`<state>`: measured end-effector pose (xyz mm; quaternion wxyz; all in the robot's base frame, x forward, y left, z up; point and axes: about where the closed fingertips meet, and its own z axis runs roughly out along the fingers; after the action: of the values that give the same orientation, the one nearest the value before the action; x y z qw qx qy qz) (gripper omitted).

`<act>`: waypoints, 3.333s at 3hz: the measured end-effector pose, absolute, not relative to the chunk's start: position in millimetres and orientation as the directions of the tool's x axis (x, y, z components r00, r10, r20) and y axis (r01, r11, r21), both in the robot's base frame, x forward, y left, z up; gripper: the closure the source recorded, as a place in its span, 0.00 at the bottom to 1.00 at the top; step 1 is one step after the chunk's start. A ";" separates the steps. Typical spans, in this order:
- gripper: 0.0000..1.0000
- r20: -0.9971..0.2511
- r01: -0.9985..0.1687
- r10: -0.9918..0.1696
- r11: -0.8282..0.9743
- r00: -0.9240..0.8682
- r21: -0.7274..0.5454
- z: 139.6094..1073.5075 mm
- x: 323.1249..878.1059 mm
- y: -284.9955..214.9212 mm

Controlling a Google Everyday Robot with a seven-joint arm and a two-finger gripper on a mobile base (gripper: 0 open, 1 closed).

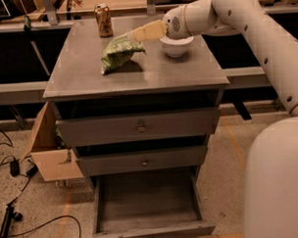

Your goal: Place green jalapeno chip bag into bottom drawer

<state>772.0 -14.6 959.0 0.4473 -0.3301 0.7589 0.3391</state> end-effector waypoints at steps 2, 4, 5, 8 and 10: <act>0.00 -0.900 -0.772 -0.111 0.565 -0.421 0.291 929.8 794.7 43.3; 0.38 -0.951 -0.868 -0.017 0.415 -0.308 0.273 934.1 820.0 86.7; 0.61 -0.964 -0.916 -0.012 0.316 -0.264 0.247 932.8 825.1 113.3; 1.00 -0.940 -0.951 -0.267 0.275 -0.215 0.140 945.8 796.5 107.1; 1.00 -0.869 -0.886 -0.283 0.354 -0.405 0.298 967.8 729.5 48.4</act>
Offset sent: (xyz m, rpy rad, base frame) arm 0.0440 0.0849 -0.0297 0.1365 0.0151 -0.0543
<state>729.5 48.4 967.8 0.3725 -0.3983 0.7338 0.4051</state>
